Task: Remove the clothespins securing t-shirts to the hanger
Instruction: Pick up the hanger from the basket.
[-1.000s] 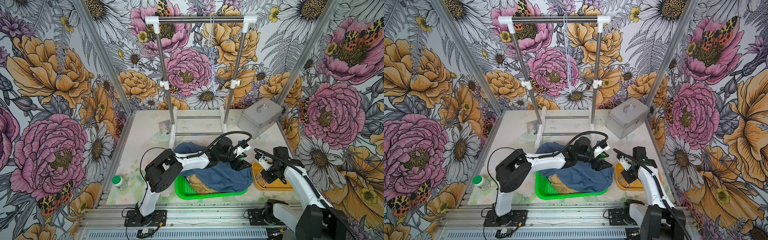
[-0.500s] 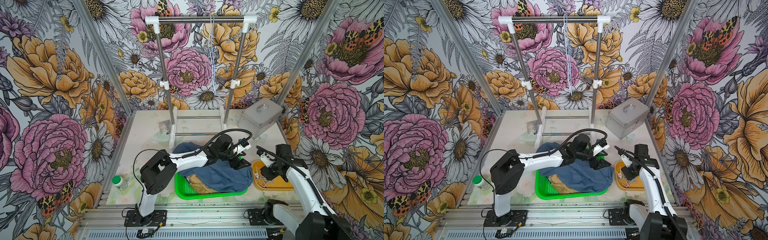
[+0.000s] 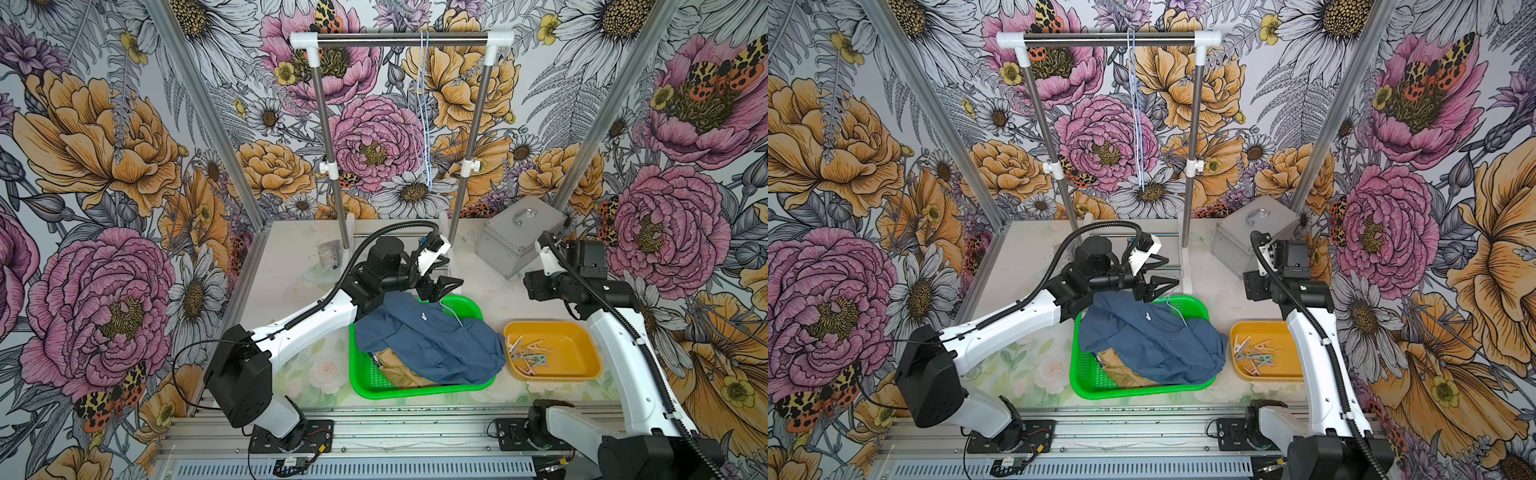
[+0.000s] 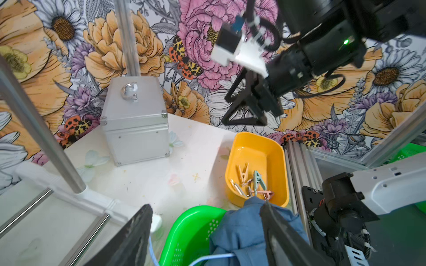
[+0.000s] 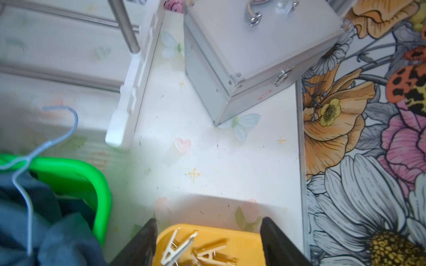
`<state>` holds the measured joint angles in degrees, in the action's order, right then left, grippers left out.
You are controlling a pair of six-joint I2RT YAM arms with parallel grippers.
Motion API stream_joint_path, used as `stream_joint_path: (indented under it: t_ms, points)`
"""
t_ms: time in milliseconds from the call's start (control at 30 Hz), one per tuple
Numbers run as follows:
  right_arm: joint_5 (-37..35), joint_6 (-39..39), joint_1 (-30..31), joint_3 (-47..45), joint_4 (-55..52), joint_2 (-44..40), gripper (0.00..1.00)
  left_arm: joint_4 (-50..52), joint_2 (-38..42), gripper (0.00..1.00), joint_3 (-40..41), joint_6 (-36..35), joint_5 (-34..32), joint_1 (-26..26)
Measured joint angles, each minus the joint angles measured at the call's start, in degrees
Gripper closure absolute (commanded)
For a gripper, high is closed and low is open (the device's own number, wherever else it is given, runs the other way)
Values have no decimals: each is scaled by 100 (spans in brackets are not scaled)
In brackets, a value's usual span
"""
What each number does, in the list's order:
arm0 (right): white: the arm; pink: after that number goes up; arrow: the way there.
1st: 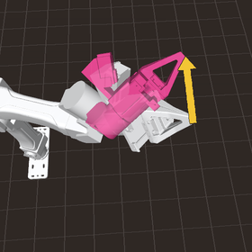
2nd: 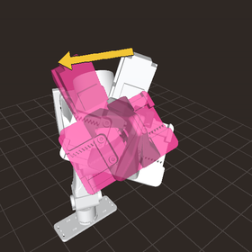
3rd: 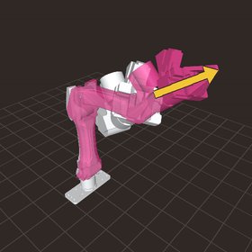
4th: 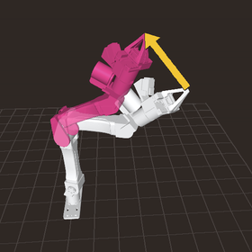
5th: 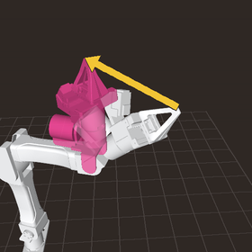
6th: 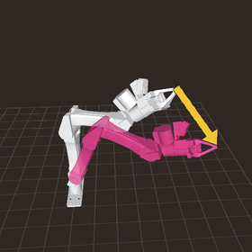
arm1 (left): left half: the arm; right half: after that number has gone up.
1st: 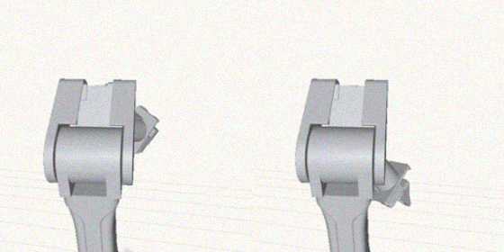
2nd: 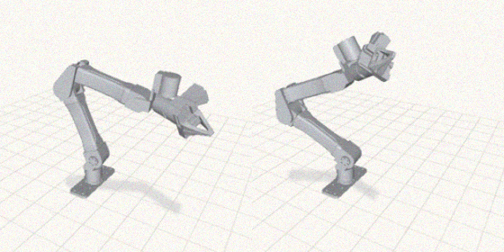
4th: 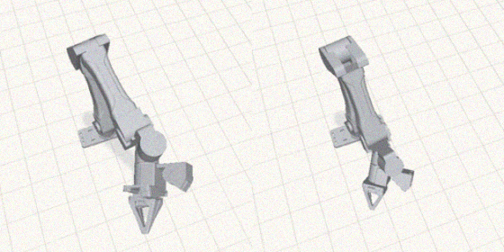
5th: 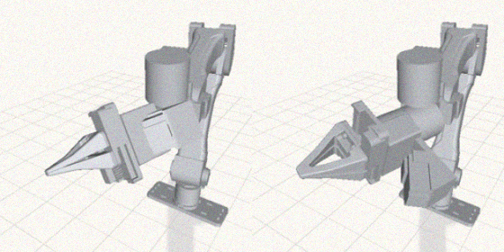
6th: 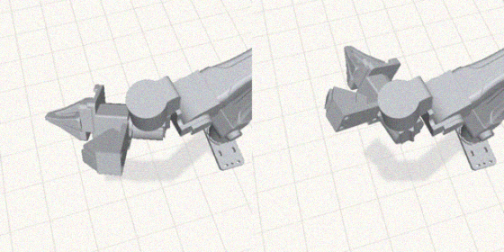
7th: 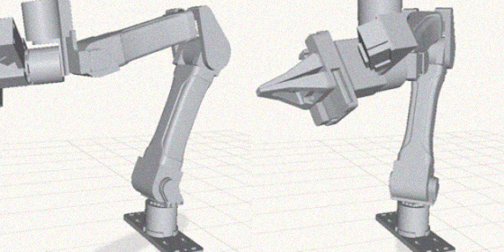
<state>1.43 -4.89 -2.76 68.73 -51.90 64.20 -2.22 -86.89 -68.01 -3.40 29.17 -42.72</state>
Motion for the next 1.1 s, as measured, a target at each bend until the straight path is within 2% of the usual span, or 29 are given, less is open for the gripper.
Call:
stream_joint_path:
  t_ms: [233, 367, 467, 667, 1100]
  points:
    - [-457, 2109, 1384, 186, 2, 83, 24, 763, 341, 24, 293, -4, -219, 542]
    - [-575, 2970, 1867, 151, 52, 236, 24, 1161, 551, 24, 293, -17, -317, 629]
    - [-385, 3390, 2173, -138, 334, 299, 24, 1364, 651, 24, 334, -17, -424, 638]
    - [570, 3834, 2559, -791, 1056, 874, 26, 1609, 850, 24, 595, 42, -682, 619]
    - [1735, 3897, 2610, -1187, 2258, 1818, 31, 2090, 1051, 24, 719, 162, -1416, 426]
